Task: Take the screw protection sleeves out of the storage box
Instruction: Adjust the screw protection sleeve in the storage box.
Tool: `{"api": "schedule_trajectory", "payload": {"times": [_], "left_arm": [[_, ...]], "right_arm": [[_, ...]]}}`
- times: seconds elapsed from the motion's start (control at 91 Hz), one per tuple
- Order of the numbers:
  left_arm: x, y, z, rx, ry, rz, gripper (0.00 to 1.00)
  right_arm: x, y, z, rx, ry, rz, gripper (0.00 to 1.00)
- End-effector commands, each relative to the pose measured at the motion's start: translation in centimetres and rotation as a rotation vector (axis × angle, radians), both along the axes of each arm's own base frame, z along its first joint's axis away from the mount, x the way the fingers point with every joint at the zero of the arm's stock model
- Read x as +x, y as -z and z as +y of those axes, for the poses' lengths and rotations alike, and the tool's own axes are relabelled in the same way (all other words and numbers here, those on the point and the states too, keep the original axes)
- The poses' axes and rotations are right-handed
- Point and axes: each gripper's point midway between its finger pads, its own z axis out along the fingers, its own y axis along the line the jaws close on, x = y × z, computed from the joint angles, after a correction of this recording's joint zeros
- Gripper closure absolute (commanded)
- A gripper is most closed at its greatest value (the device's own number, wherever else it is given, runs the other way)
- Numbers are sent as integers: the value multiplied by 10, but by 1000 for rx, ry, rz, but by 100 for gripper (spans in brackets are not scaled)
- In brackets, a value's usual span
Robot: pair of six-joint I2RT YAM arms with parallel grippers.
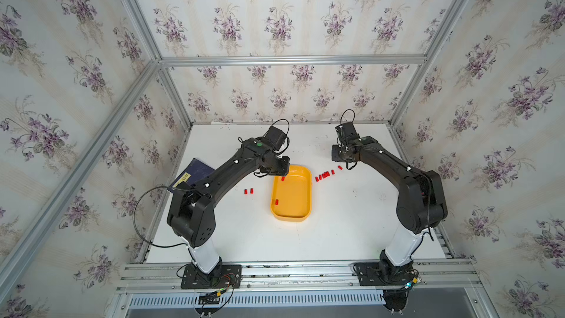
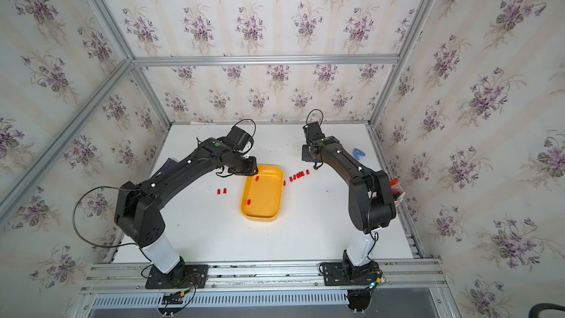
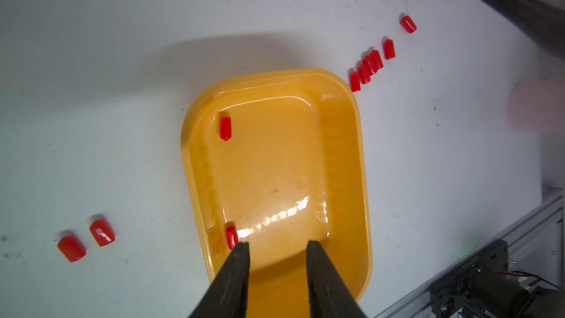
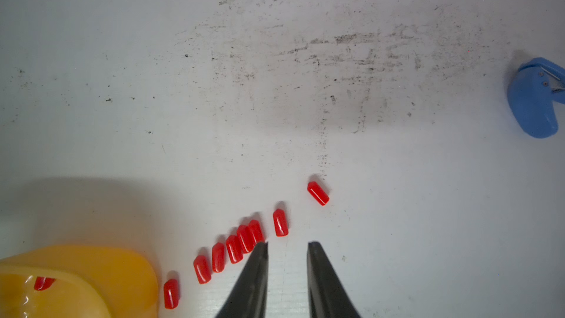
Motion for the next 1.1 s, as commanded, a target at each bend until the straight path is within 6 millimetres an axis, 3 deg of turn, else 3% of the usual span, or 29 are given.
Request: {"api": "schedule_trajectory", "payload": {"times": [0.0, 0.154, 0.341, 0.626, 1.088], "left_arm": [[-4, 18, 17, 160, -15, 46, 66], [6, 33, 7, 216, -37, 44, 67], [15, 57, -7, 276, -47, 45, 70], [27, 95, 9, 405, -149, 24, 73], [51, 123, 3, 446, -176, 2, 70]], "right_arm": [[0, -10, 5, 74, 23, -23, 72], [0, -22, 8, 95, 3, -46, 72], [0, -22, 14, 115, -33, -43, 72], [4, -22, 18, 113, -72, -47, 71], [3, -19, 22, 115, -117, -43, 71]]}}
